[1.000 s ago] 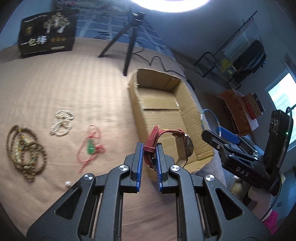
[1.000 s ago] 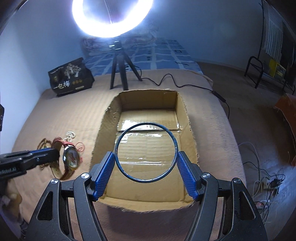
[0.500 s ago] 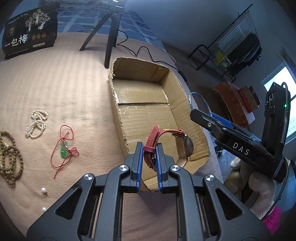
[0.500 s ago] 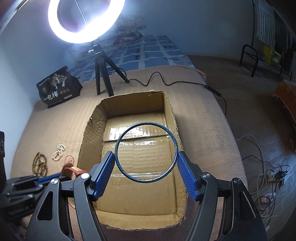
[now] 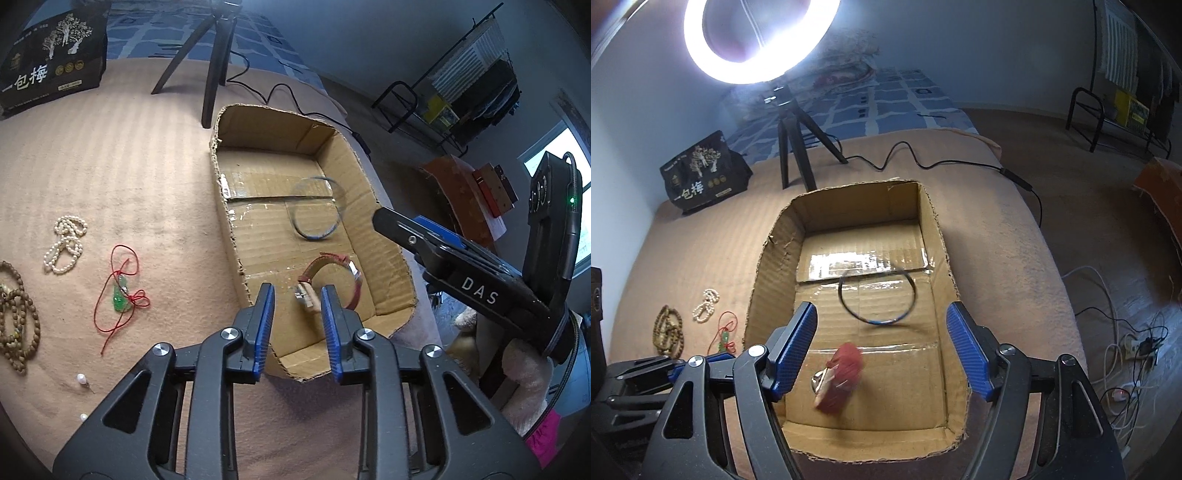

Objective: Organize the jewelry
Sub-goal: 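Carry the watch into the cardboard box with the left tool while the right tool drops the bangle there, then withdraw both open tools from the box back toward the remaining jewelry, then grasp the wooden bead strands with the left tool while the right tool grasps a pearl earring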

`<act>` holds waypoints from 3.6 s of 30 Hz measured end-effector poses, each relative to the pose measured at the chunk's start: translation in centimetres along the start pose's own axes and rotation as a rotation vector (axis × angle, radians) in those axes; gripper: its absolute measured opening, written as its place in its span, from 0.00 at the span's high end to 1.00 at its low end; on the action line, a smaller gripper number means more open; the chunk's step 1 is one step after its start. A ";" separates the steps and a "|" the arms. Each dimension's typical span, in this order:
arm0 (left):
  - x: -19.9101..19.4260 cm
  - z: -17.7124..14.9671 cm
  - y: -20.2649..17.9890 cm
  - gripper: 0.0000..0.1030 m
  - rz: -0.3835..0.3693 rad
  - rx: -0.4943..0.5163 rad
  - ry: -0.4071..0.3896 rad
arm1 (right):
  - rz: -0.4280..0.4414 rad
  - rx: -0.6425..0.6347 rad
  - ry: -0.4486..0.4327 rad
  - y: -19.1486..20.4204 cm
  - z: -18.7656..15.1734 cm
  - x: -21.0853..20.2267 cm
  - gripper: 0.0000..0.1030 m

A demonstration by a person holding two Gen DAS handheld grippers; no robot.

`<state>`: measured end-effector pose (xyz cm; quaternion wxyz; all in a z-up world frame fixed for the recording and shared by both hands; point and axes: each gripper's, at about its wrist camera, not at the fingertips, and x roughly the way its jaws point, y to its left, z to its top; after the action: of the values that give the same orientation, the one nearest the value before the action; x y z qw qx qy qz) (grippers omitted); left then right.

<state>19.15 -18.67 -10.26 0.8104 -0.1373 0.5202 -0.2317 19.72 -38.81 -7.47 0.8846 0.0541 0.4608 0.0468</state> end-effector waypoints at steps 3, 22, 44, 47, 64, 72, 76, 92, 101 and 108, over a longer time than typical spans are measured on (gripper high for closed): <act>-0.4 -0.1 -0.1 0.76 0.013 0.012 -0.008 | -0.008 0.006 -0.005 -0.2 0.0 -0.2 0.30; -5.4 -1.2 2.1 0.44 0.173 0.071 -0.115 | -0.015 -0.058 -0.057 3.1 -0.8 -2.7 0.30; -12.1 -1.2 12.8 0.39 0.370 -0.020 -0.168 | 0.115 -0.154 -0.037 11.4 -3.0 -3.3 0.22; -12.9 -1.5 14.4 0.39 0.385 -0.035 -0.165 | 0.141 -0.177 -0.017 13.0 -3.5 -2.9 0.22; -14.7 -3.1 22.8 0.39 0.396 -0.185 -0.108 | 0.242 -0.278 0.150 19.2 -6.4 1.5 0.23; -11.9 -3.3 22.6 0.39 0.344 -0.154 -0.019 | 0.280 -0.269 0.229 20.5 -7.4 3.6 0.23; -10.5 -3.0 22.7 0.51 0.315 -0.174 0.021 | 0.304 -0.276 0.252 21.0 -7.8 3.9 0.23; -7.0 -3.1 21.4 0.51 0.317 -0.126 0.098 | 0.332 -0.279 0.313 21.7 -8.8 5.5 0.44; -5.1 -2.7 21.0 0.51 0.358 -0.096 0.120 | 0.339 -0.278 0.326 21.9 -9.1 5.8 0.55; -3.8 -2.3 20.9 0.64 0.373 -0.090 0.129 | 0.344 -0.297 0.332 22.2 -9.5 6.0 0.59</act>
<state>20.61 1.27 -17.93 0.7973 -0.0595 0.5974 -0.0627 14.65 -15.50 -14.65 0.7744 -0.0074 0.5714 0.2715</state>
